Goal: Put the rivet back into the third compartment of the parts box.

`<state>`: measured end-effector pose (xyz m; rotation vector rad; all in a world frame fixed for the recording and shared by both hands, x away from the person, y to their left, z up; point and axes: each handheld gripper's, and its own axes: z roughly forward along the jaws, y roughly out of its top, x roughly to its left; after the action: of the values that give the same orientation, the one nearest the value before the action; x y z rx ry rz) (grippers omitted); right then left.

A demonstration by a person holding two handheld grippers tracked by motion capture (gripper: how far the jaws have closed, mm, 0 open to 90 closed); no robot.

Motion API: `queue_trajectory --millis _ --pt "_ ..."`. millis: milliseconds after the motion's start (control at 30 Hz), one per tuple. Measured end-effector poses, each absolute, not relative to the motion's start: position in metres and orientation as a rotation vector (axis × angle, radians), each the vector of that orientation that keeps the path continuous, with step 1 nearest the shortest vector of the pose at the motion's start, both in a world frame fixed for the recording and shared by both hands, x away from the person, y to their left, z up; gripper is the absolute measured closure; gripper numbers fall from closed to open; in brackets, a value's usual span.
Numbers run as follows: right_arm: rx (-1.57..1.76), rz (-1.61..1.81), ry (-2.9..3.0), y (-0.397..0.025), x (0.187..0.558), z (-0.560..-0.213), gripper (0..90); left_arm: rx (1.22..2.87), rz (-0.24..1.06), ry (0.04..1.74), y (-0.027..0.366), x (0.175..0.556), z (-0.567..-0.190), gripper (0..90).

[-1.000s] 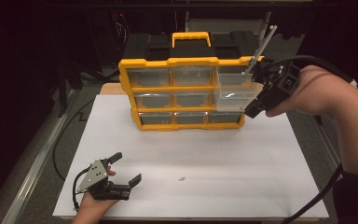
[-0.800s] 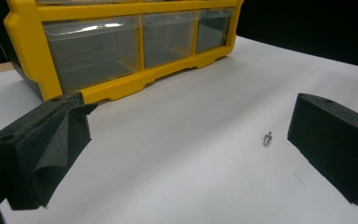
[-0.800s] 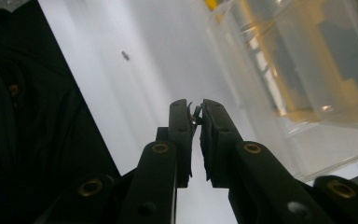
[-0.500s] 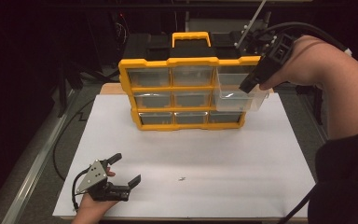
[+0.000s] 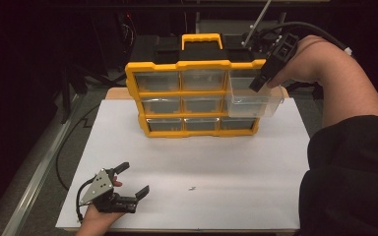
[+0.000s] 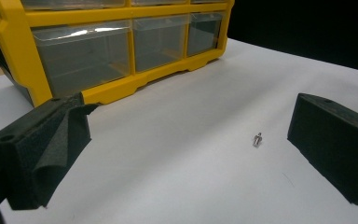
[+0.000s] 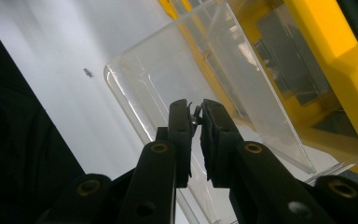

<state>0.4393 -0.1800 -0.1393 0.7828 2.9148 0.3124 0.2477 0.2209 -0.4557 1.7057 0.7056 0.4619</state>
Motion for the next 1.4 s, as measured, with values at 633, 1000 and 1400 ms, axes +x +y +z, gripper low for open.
queue_trajectory --millis 633,1000,1400 --pt "0.777 0.370 2.885 -0.203 0.383 -0.133 47.7 1.711 0.471 0.723 0.222 0.250 -0.457 0.3" --pt "0.711 0.347 2.933 -0.201 0.352 -0.172 38.5 1.729 0.478 0.723 0.221 0.251 -0.457 0.3" --pt "0.687 0.388 2.972 -0.189 0.345 -0.252 16.7 1.736 0.481 0.719 0.220 0.249 -0.457 0.3"
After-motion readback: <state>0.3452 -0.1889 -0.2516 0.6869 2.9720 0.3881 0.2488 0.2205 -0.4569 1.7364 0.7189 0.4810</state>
